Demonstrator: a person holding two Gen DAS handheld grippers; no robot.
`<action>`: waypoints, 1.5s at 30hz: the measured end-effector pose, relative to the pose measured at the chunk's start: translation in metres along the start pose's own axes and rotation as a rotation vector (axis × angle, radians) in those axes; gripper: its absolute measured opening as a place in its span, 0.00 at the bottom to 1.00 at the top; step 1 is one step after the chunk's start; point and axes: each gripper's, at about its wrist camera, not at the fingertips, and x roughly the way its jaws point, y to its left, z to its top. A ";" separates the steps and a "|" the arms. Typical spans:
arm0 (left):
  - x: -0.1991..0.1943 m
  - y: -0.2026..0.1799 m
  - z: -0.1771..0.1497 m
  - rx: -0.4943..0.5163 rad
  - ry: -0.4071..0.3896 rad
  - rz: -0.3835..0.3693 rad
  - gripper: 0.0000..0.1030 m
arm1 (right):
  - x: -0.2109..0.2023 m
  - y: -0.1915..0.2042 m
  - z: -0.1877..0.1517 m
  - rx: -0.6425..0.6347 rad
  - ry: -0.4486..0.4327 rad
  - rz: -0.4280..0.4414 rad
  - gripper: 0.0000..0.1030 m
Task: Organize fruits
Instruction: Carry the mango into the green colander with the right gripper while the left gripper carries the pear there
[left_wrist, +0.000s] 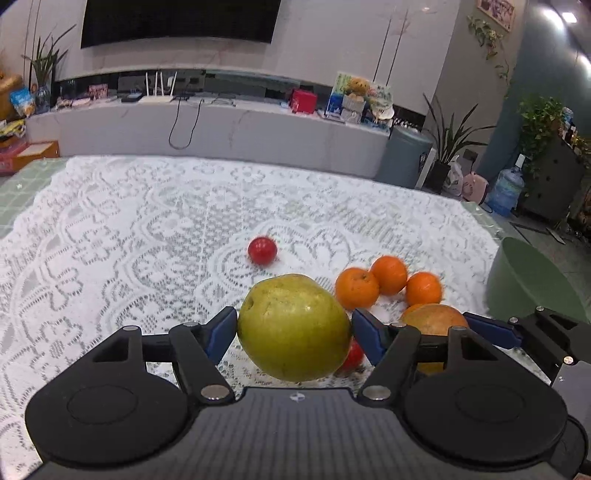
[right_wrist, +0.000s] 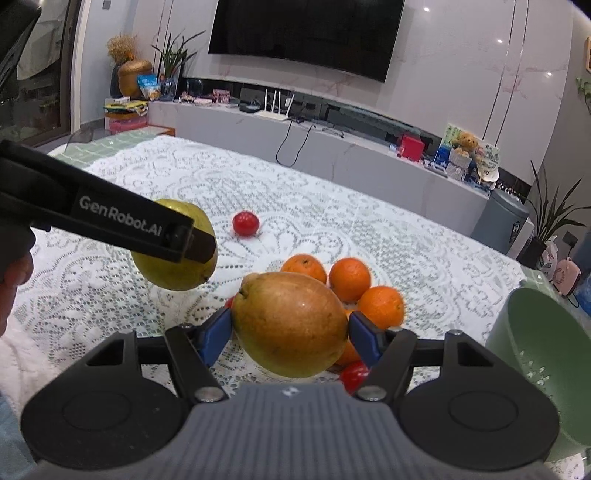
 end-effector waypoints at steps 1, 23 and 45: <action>-0.004 -0.003 0.002 0.007 -0.007 -0.002 0.76 | -0.005 -0.003 0.001 0.003 -0.006 0.001 0.65; -0.003 -0.147 0.051 0.238 -0.004 -0.259 0.76 | -0.082 -0.179 0.004 0.087 0.090 -0.142 0.65; 0.107 -0.258 0.061 0.427 0.251 -0.381 0.76 | -0.017 -0.281 -0.037 0.165 0.370 -0.064 0.65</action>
